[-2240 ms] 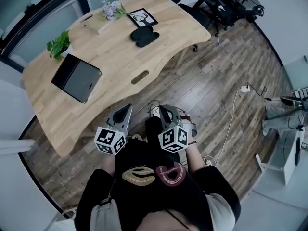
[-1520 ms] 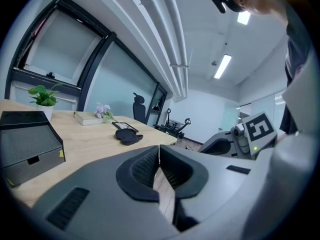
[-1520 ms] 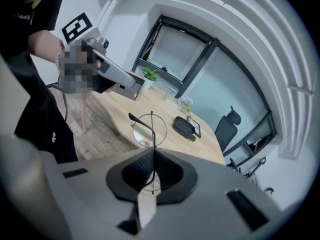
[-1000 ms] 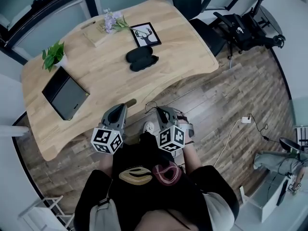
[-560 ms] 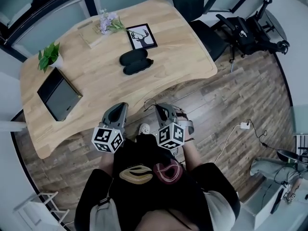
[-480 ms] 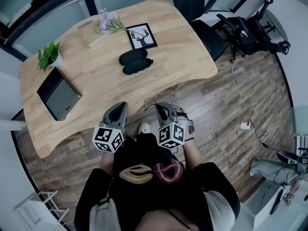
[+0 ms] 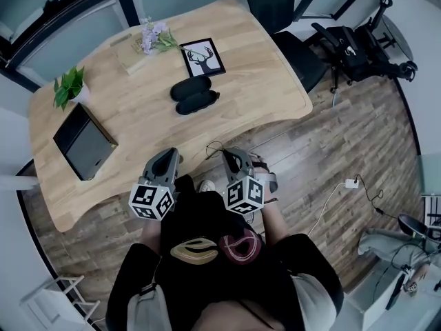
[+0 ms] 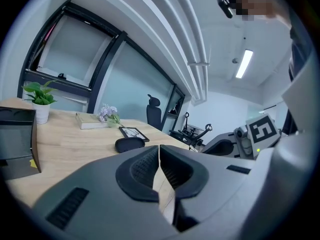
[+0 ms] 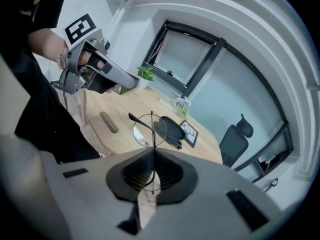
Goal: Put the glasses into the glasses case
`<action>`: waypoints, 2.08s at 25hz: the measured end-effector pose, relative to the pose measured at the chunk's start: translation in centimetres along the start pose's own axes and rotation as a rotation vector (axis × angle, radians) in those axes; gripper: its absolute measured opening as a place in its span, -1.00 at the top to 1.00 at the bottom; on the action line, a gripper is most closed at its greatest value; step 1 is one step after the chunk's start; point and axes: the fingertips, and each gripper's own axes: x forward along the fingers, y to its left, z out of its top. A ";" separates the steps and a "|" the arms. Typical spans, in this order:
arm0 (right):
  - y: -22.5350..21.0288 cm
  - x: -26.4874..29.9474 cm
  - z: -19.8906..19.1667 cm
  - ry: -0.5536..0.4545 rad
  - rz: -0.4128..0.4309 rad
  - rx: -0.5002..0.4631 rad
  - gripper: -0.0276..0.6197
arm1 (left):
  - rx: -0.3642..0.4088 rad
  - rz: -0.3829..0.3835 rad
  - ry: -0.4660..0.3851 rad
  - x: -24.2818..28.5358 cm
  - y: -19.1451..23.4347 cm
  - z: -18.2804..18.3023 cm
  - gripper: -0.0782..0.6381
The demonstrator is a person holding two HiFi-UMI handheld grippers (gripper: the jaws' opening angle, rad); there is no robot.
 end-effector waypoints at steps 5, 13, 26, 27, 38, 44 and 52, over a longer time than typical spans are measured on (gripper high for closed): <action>-1.4 1.7 1.2 0.003 -0.002 -0.016 0.87 | -0.006 0.015 -0.003 0.8 1.9 0.7 0.73; -4.2 4.1 4.1 -0.011 -0.003 -0.068 0.87 | -0.012 0.041 -0.024 1.7 5.1 2.7 0.73; -7.7 8.0 7.6 -0.055 0.010 -0.229 0.87 | -0.046 0.116 -0.059 1.2 7.9 3.6 0.73; -7.8 8.3 7.8 -0.057 0.011 -0.242 0.87 | -0.048 0.122 -0.060 1.1 8.1 3.6 0.73; -9.5 11.1 9.5 -0.076 0.026 -0.325 0.87 | -0.057 0.167 -0.061 0.4 9.7 3.1 0.73; -10.2 12.4 10.5 -0.088 0.030 -0.346 0.87 | -0.027 0.163 -0.054 -0.1 9.9 2.9 0.73; -11.1 14.2 10.7 -0.085 0.048 -0.435 0.87 | -0.036 0.209 -0.059 -0.8 10.6 2.9 0.73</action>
